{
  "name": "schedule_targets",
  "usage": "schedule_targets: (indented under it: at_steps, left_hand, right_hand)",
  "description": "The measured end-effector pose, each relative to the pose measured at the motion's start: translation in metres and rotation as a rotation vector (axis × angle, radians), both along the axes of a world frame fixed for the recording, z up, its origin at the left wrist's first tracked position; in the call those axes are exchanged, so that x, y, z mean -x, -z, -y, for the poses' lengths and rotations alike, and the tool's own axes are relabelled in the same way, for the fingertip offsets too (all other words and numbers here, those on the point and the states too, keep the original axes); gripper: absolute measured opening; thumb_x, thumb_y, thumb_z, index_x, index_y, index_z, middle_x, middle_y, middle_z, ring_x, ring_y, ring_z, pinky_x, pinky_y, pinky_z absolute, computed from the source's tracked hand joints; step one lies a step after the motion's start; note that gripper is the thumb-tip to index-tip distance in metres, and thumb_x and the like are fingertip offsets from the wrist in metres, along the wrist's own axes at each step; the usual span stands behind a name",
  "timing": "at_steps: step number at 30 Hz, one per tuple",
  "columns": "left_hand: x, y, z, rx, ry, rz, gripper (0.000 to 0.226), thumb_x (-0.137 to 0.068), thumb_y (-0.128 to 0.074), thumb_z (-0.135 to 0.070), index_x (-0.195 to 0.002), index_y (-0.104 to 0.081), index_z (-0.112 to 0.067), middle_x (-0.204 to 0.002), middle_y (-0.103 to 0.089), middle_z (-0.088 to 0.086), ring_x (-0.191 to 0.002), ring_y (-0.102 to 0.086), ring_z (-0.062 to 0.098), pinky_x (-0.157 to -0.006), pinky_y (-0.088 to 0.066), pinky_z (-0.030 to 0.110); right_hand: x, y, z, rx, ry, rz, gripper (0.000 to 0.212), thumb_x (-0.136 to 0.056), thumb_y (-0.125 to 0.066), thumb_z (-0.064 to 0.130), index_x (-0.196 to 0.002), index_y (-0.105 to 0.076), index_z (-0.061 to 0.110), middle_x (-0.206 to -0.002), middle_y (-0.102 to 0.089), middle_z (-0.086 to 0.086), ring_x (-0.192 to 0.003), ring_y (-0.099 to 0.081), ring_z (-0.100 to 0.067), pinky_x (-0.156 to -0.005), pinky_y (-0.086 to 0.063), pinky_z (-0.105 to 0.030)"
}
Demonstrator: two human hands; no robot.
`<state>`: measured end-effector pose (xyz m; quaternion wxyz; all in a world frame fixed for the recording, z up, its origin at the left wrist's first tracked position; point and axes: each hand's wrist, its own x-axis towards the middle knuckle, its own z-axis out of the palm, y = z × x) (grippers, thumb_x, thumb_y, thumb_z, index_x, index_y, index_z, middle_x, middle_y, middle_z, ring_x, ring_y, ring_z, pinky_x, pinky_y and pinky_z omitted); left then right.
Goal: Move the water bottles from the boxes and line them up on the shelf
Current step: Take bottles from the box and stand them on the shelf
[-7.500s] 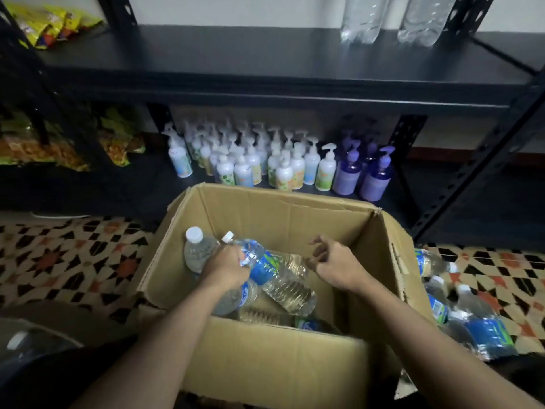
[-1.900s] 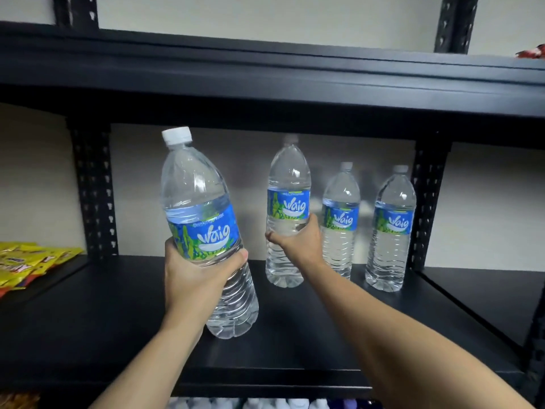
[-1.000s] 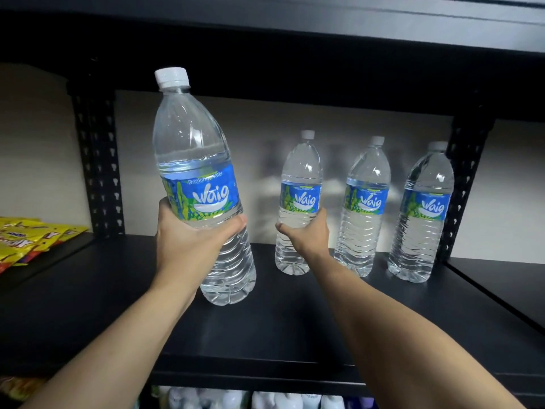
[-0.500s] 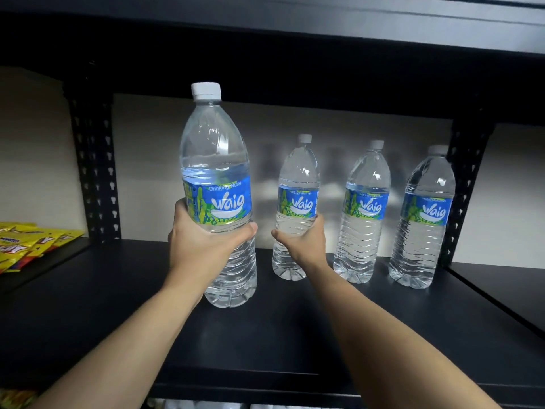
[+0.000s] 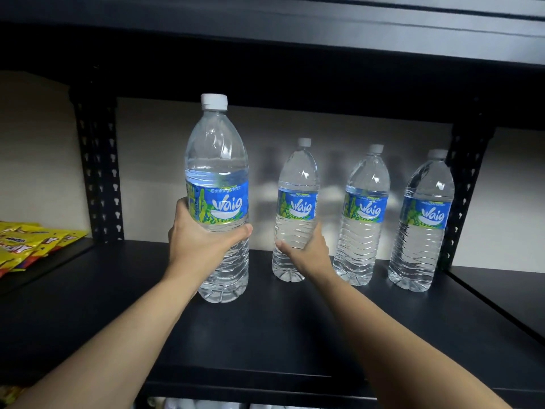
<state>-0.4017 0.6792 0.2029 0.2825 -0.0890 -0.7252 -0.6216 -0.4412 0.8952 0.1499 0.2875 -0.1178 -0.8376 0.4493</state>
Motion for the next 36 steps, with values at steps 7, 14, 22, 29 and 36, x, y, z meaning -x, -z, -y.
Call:
schedule_targets:
  at_steps: [7, 14, 22, 29, 36]
  left_hand:
    - [0.024, -0.007, -0.009, 0.027, 0.005, 0.015, 0.076, -0.048, -0.095, -0.031, -0.107, -0.049, -0.023, -0.098, -0.065, -0.012, -0.095, -0.064, 0.014, -0.085, -0.051, 0.029]
    - [0.066, -0.018, -0.019, 0.054, 0.023, -0.003, 0.077, -0.047, -0.095, -0.032, -0.108, -0.05, -0.02, -0.101, -0.065, -0.008, -0.094, -0.063, 0.014, -0.08, -0.048, 0.025]
    - [0.11, 0.002, -0.025, 0.05, 0.03, 0.066, 0.082, -0.039, -0.094, -0.036, -0.108, -0.051, -0.022, -0.101, -0.067, -0.006, -0.094, -0.066, 0.016, -0.088, -0.056, 0.037]
    - [0.127, 0.009, -0.024, 0.062, 0.037, 0.079, 0.087, -0.038, -0.094, -0.037, -0.111, -0.051, -0.021, -0.103, -0.067, -0.006, -0.095, -0.066, 0.016, -0.089, -0.055, 0.037]
    - [0.13, 0.025, -0.026, 0.07, 0.088, 0.116, 0.087, -0.035, -0.091, -0.039, -0.11, -0.05, -0.023, -0.101, -0.067, -0.007, -0.094, -0.067, 0.016, -0.089, -0.056, 0.039]
  right_hand:
    - [-0.079, 0.024, 0.034, -0.563, -0.054, 0.194, 0.08, -0.091, -0.046, 0.054, -0.155, -0.016, 0.016, -0.159, -0.019, -0.007, -0.144, -0.019, -0.026, -0.121, -0.015, -0.041]
    - [-0.088, 0.039, 0.035, -0.736, -0.24, 0.495, 0.07, -0.098, -0.031, 0.06, -0.156, -0.022, 0.023, -0.165, -0.017, -0.002, -0.153, -0.01, -0.02, -0.123, -0.006, -0.044]
    - [-0.085, 0.042, 0.037, -0.764, -0.229, 0.548, 0.072, -0.098, -0.026, 0.061, -0.157, -0.022, 0.02, -0.166, -0.012, -0.003, -0.154, -0.004, -0.021, -0.124, -0.007, -0.042]
    - [-0.083, 0.043, 0.037, -0.782, -0.223, 0.553, 0.073, -0.098, -0.026, 0.06, -0.157, -0.022, 0.019, -0.166, -0.012, -0.004, -0.154, -0.005, -0.022, -0.123, -0.008, -0.042]
    - [-0.081, 0.044, 0.037, -0.781, -0.225, 0.554, 0.073, -0.097, -0.026, 0.06, -0.157, -0.023, 0.019, -0.166, -0.013, -0.004, -0.154, -0.005, -0.022, -0.123, -0.008, -0.043]
